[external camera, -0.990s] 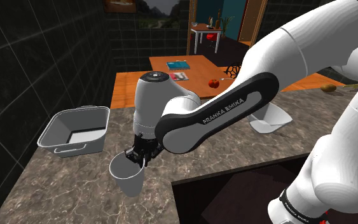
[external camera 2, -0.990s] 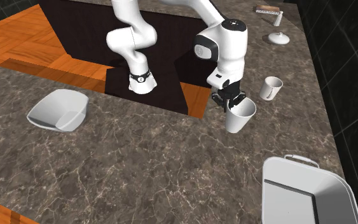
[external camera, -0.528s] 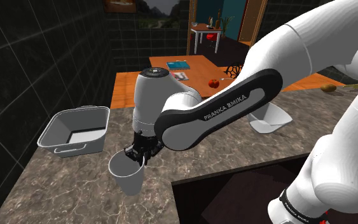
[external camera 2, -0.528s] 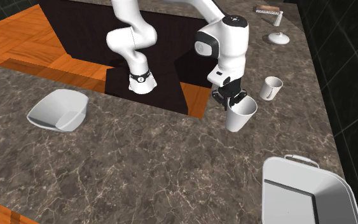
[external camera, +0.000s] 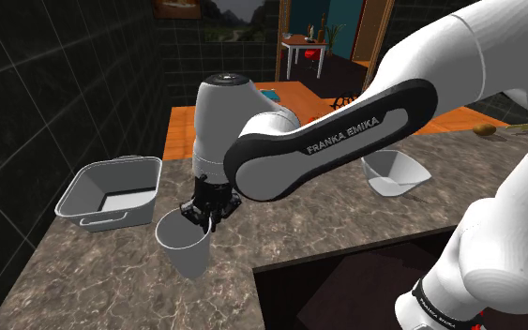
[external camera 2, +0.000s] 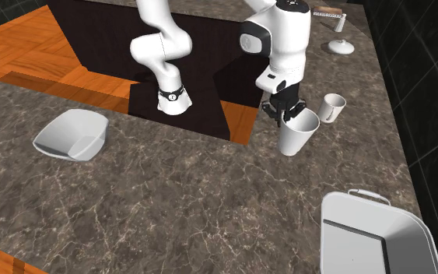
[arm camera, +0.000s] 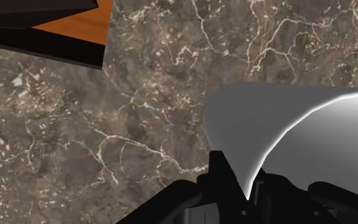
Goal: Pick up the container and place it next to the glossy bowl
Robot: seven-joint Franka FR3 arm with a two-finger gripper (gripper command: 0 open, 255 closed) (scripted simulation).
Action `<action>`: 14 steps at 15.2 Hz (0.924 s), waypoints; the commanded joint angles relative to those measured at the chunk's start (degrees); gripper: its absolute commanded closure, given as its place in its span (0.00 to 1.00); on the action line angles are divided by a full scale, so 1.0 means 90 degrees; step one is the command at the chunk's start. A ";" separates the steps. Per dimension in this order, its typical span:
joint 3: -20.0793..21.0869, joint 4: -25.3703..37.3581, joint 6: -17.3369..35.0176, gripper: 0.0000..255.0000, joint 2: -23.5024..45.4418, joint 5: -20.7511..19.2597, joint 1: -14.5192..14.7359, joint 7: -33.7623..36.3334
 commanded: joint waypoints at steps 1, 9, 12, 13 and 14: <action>-0.0006 0.0099 -0.0165 1.00 -0.0076 0.0045 -0.0006 -0.0031; -0.0036 0.0565 -0.0837 1.00 -0.0307 0.0165 -0.0023 -0.0102; -0.0048 0.0762 -0.1090 1.00 -0.0369 0.0193 -0.0029 -0.0117; -0.0052 0.0831 -0.1175 1.00 -0.0387 0.0200 -0.0031 -0.0120; -0.0056 0.0901 -0.1259 1.00 -0.0403 0.0206 -0.0033 -0.0123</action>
